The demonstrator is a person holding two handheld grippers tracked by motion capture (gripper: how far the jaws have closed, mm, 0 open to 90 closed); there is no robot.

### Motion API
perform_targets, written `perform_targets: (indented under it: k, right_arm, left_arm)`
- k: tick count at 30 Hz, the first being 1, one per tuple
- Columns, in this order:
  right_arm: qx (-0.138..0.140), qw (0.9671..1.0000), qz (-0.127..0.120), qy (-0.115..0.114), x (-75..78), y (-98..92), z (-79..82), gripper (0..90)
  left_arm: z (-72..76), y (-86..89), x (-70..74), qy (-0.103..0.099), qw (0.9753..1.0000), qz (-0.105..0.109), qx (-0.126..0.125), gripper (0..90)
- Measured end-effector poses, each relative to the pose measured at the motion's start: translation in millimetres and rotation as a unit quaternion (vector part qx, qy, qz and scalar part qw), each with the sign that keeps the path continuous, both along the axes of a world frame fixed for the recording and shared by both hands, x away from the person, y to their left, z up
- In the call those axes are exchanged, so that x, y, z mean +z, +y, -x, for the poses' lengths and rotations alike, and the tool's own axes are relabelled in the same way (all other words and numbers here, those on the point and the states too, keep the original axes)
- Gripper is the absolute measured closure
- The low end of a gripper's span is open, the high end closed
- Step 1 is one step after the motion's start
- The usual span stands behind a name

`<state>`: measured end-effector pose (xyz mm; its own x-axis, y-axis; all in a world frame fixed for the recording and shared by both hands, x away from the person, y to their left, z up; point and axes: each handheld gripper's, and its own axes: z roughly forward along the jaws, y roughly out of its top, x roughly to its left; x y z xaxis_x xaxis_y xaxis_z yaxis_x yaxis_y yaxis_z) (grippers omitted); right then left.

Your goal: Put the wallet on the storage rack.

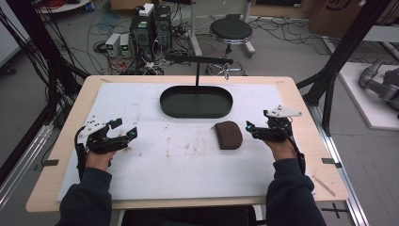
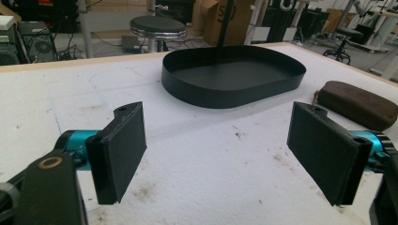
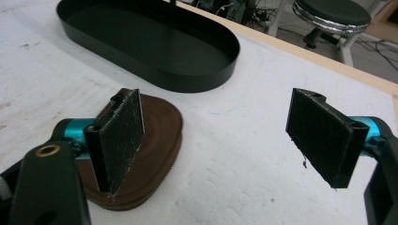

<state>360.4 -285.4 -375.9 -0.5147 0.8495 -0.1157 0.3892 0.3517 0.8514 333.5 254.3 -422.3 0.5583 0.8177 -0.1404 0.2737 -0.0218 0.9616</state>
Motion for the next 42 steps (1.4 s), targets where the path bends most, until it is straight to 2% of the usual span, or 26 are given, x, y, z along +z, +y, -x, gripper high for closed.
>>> perform_targets:
  k: [5, 13, 16, 22, 30, 34, 39, 42]
  right_arm:
    - [0.004, 1.0, 0.0, -0.009, -2.9, 12.1, 8.5, 19.7]
    - [0.014, 0.9998, 0.013, 0.007, -19.2, 36.6, 6.4, 19.7]
    - [0.036, 0.999, 0.023, 0.01, -23.9, 49.8, 7.4, 19.7]
    - [0.044, 0.9987, 0.026, 0.006, -28.9, 64.2, 9.8, 19.7]
    - [0.051, 0.9967, 0.061, 0.011, -40.2, 94.1, 13.8, 19.7]
    - [0.048, 0.9955, 0.081, 0.011, -47.6, 107.8, 11.7, 19.7]
    - [0.041, 0.995, 0.088, 0.023, -55.5, 115.2, 5.8, 19.7]
    - [0.015, 0.9938, 0.108, 0.022, -61.5, 117.8, 1.8, 19.7]
  left_arm:
    - [-1.1, -2.4, 0.1, -0.003, 1.0, -0.002, 0.001, 20.0]
    - [-1.6, -0.7, -0.4, -0.003, 0.9999, -0.012, 0.005, 20.0]
    - [-0.9, -2.1, 0.0, -0.003, 0.9998, -0.016, 0.007, 20.0]
    - [2.2, -4.5, 2.0, -0.006, 0.9996, -0.025, 0.008, 20.4]
    - [0.4, -3.7, 3.3, -0.013, 0.9994, -0.032, 0.011, 21.0]
    - [0.6, -4.2, 1.4, -0.009, 0.9994, -0.034, 0.009, 21.1]
    - [-2.3, -3.7, -0.7, -0.006, 0.9993, -0.034, 0.015, 21.1]
    - [-3.8, -3.9, -1.2, -0.007, 0.9994, -0.031, 0.017, 21.5]
